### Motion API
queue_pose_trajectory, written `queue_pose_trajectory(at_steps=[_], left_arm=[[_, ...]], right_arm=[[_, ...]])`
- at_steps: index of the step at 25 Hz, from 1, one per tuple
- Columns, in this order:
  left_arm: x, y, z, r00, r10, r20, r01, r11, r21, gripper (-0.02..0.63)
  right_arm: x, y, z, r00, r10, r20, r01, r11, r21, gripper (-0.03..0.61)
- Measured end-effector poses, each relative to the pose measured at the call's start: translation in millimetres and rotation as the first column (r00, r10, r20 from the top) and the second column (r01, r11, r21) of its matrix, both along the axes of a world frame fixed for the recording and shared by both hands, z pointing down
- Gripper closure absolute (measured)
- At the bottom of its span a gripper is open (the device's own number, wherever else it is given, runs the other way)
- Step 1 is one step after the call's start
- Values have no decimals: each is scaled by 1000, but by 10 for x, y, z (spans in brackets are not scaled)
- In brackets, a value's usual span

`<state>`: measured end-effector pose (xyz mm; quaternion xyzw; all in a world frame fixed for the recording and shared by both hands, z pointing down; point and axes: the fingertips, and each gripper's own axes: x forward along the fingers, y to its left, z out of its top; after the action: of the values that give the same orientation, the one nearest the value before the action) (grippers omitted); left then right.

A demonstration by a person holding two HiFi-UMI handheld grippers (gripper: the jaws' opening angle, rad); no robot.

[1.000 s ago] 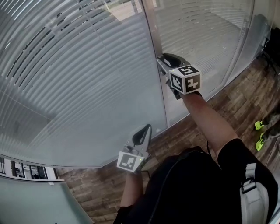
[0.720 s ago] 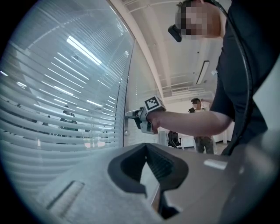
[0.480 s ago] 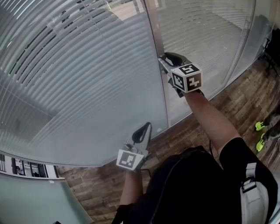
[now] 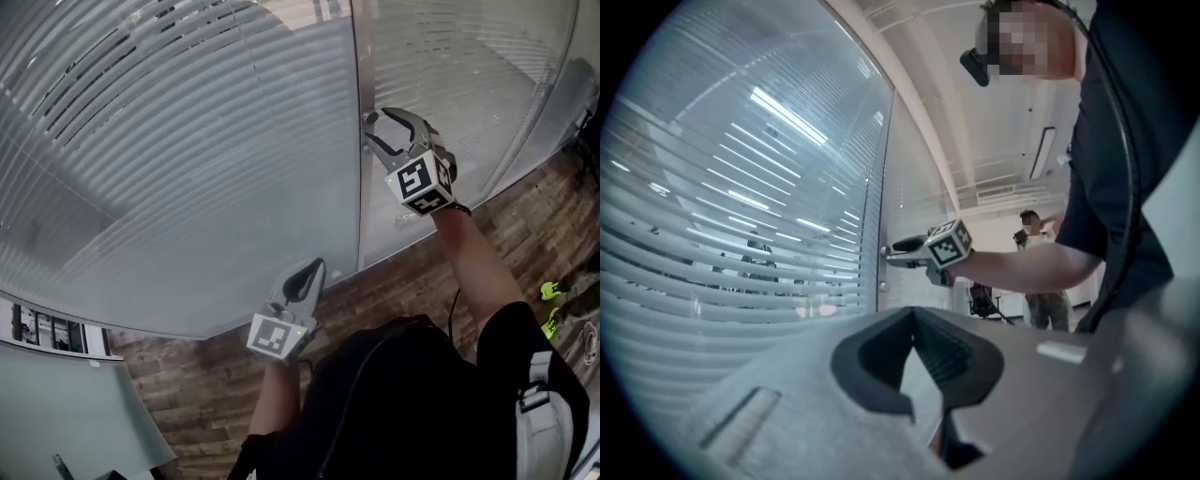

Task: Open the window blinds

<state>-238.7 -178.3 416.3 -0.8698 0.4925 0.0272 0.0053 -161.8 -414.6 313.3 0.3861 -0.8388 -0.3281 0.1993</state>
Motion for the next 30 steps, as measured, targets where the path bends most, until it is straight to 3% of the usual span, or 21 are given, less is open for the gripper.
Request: queue_pose_trajectory(at_steps=[2,5,10,17,20,24,27,30], left_arm=[[-17,11,6,1000,-7,-1,7,1000,0,609],[-24,14,10,1000,-7,0,7,1000,5,609],[-12,24,-21,1000,0,-2,0,1000,19,609],[-51,27,-23,1000,-11,-6,11,1000,23,610],[-30,30,-18,1000,-8,-11,8,1000,28,609],[-27,39,-8,1000,-12,-14,12,1000,11,609],[-46,25,-32,1000,-16,-11,16,1000,13,609],[-65,17,-25,1000,-20,-12,21,1000,18,611]], right_arm=[[-27,-10,36,991,21,-135,-9,996,91,344],[-81,-33,92,946,57,-318,13,976,215,348],[-137,-69,102,885,101,-455,52,949,312,367],[-157,-73,135,862,110,-496,67,943,325,379],[-149,-109,152,852,126,-508,61,940,335,437],[-144,-99,166,850,125,-512,60,942,331,448],[-148,-113,132,869,115,-481,49,948,315,448],[-161,-122,60,924,78,-374,17,970,243,449]])
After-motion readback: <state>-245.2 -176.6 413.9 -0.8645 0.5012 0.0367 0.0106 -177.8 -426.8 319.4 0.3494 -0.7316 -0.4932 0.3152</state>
